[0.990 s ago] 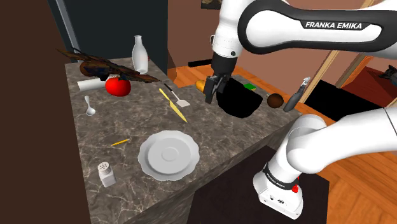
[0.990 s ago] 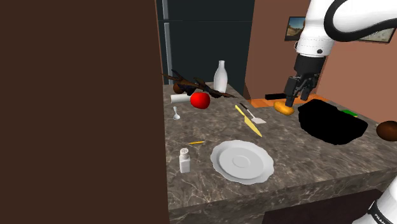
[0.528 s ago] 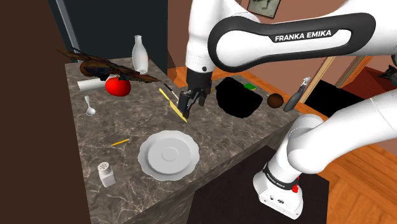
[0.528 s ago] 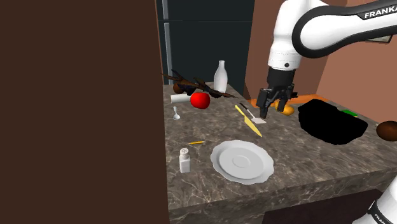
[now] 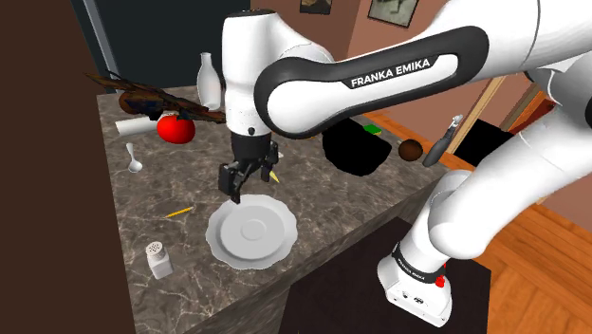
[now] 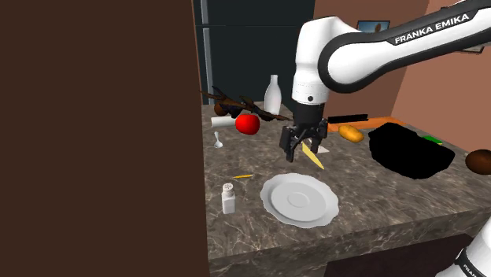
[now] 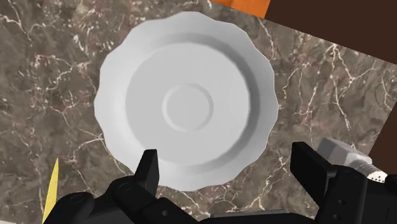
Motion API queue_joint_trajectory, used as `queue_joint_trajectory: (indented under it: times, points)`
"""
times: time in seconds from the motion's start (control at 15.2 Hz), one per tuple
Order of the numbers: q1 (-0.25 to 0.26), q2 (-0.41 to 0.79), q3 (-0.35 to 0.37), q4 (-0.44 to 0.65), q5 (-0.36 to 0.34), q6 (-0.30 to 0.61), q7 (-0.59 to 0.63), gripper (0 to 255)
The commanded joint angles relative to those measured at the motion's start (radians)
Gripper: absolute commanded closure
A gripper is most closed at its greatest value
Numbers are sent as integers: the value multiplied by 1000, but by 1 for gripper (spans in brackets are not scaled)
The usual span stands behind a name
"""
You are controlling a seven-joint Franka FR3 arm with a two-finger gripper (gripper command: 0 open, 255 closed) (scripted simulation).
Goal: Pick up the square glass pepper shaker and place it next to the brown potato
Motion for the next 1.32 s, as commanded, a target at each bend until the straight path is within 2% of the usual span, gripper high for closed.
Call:
queue_joint_trajectory:
  times: [0.0,0.26,0.46,0.99,1.25]
  points:
    - [2,78,35,51,-23,21,58,0]
    - [19,243,89,161,-95,51,177,0]
    - [50,373,111,258,-163,59,268,0]
    - [207,723,91,590,-328,17,455,0]
    - [214,740,84,573,-337,50,462,0]
